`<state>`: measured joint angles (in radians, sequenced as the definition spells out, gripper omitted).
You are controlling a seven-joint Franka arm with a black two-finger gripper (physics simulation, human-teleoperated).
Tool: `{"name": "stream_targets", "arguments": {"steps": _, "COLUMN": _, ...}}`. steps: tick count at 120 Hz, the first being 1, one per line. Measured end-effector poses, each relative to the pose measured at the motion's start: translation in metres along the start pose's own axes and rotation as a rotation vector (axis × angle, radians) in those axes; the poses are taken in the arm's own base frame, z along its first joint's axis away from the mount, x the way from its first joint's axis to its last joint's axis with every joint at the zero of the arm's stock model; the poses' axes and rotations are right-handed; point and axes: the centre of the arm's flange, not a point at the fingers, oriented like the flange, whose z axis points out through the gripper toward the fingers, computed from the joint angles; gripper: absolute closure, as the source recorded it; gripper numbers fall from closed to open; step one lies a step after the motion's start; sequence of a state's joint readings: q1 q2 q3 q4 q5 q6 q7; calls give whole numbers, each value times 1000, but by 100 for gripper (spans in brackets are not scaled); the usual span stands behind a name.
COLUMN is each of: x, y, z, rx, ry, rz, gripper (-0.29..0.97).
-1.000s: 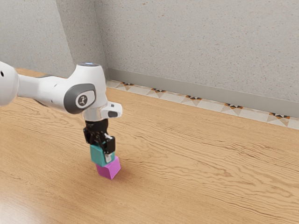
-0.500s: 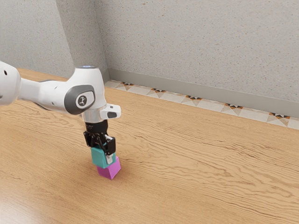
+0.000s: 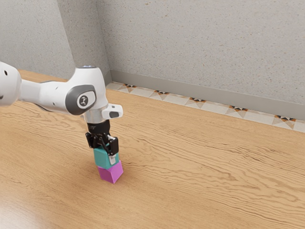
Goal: Pick up the blue block with one arm, and put the blue block on the pink block with one arm
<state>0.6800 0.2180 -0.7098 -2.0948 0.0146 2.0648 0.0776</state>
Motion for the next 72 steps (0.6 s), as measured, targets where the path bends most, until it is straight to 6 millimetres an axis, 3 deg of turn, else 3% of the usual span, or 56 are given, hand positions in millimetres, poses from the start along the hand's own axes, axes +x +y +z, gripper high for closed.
{"name": "stream_targets", "arguments": {"steps": 30, "x": 4, "y": -4, "z": 2, "rx": -10, "ry": 2, "rz": -11, "gripper": 37}}
{"name": "stream_targets", "arguments": {"steps": 72, "x": 5, "y": 0, "z": 1, "rx": -14, "ry": 10, "rz": -8, "gripper": 16}}
